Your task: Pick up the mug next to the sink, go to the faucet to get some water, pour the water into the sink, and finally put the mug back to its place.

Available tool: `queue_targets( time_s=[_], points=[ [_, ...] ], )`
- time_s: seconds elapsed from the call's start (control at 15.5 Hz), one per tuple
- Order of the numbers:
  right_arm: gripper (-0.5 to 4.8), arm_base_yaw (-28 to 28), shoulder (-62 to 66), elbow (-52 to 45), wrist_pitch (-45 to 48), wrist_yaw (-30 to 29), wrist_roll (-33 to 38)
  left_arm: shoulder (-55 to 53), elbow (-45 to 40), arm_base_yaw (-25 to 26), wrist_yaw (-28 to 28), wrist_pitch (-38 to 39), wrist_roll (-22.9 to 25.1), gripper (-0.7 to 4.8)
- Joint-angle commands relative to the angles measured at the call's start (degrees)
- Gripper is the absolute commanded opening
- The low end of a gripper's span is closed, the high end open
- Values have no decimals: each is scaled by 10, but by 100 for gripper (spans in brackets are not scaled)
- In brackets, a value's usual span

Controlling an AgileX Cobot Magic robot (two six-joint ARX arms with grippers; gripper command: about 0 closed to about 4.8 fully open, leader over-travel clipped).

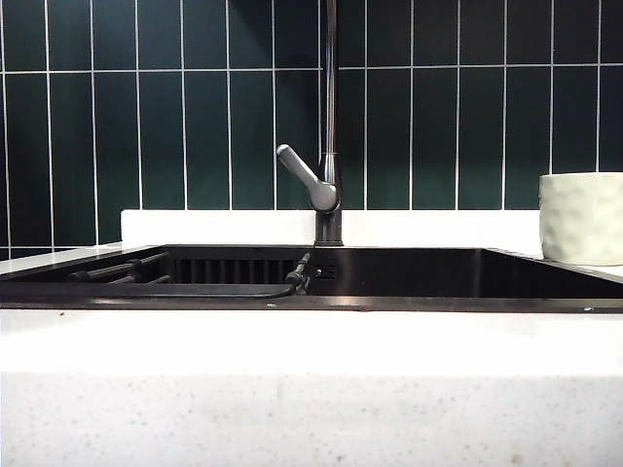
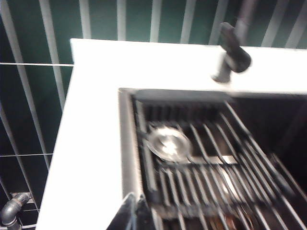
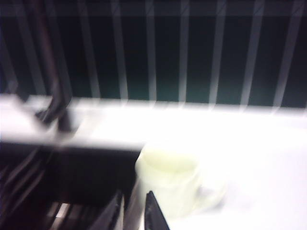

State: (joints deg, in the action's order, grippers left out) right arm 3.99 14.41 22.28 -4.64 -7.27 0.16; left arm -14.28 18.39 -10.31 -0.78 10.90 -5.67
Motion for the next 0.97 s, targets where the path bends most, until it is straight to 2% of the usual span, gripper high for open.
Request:
queue_targets(
  time_s=[0.06, 0.13, 0.26, 0.39, 0.65, 0.71, 0.97],
  points=[
    [74, -16, -17, -58, -14, -16, -1, 1, -30, 0, 36, -39, -17, -4],
    [73, -16, -17, -66, -27, -15, 0, 1, -33, 0, 37, -39, -16, -4],
    [18, -17, -17, -84, -41, 1, 30, 2, -46, 0, 51, -42, -14, -4],
    [18, -17, -33, -92, -25, 42, 31, 20, -57, 0, 51, -42, -14, -4],
    [8, -17, -111, -122, -16, 54, 31, 107, -84, 0, 51, -10, -14, -4],
    [5, -17, -124, -130, -11, 59, 50, 122, -93, 0, 51, -4, -14, -5],
    [-3, -17, -136, -170, -14, 73, 55, 142, -122, 1, 68, -4, -14, -4]
  ],
)
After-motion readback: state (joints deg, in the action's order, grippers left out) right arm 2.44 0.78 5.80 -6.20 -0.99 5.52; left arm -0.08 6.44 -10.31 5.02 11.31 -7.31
